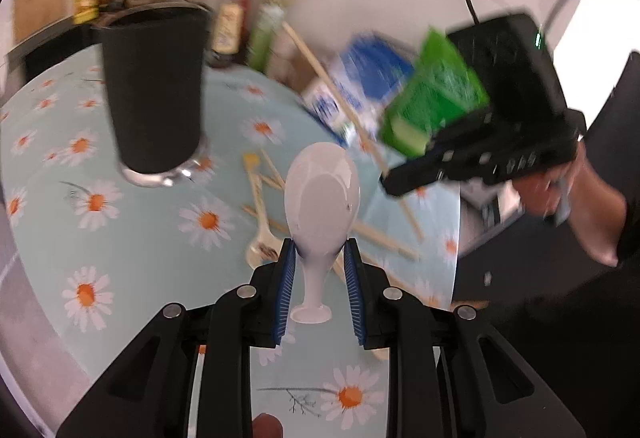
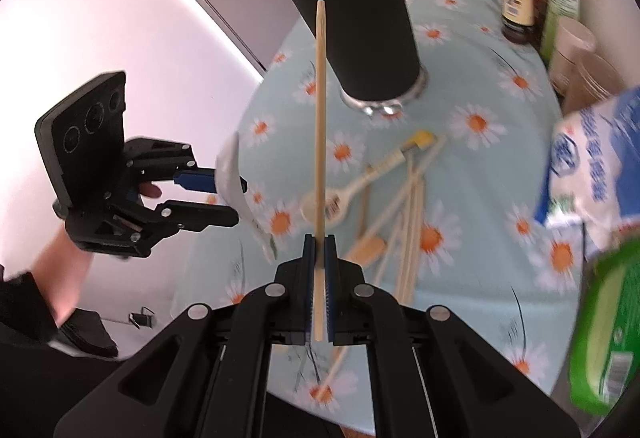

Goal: Organize utensils
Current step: 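Lower the white spoon into the black holder and open the left gripper while the right carries the chopstick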

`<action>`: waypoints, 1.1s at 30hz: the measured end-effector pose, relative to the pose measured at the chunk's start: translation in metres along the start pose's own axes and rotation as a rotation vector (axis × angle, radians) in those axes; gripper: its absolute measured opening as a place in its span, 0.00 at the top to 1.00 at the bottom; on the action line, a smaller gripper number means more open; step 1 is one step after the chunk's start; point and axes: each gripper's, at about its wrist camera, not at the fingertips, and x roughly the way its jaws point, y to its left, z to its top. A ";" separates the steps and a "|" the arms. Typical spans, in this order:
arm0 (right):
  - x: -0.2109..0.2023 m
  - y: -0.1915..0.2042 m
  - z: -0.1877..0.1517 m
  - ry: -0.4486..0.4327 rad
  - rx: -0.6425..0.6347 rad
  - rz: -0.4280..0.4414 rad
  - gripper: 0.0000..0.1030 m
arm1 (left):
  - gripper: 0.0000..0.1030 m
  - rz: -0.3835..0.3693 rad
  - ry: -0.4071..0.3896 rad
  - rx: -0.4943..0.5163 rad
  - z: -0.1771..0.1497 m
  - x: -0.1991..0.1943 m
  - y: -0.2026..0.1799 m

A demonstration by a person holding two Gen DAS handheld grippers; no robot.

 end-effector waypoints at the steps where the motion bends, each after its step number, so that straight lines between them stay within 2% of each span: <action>1: 0.001 0.001 0.006 -0.014 -0.010 0.010 0.95 | 0.77 0.006 -0.034 -0.022 0.003 -0.006 0.003; 8: -0.002 0.003 0.048 -0.110 -0.076 0.085 0.95 | 0.77 0.068 -0.212 -0.094 0.031 -0.032 0.010; 12: -0.013 -0.001 0.080 -0.177 -0.097 0.110 0.95 | 0.77 0.098 -0.270 -0.118 0.051 -0.045 0.014; 15: -0.020 -0.005 0.100 -0.222 -0.118 0.121 0.94 | 0.77 0.146 -0.301 -0.128 0.070 -0.053 0.018; 19: -0.027 -0.007 0.123 -0.283 -0.174 0.096 0.94 | 0.77 0.198 -0.354 -0.131 0.094 -0.067 0.025; 25: -0.034 -0.014 0.163 -0.383 -0.184 0.121 0.94 | 0.77 0.239 -0.425 -0.129 0.129 -0.088 0.036; 33: -0.042 -0.020 0.197 -0.517 -0.198 0.142 0.94 | 0.77 0.275 -0.465 -0.135 0.166 -0.084 0.051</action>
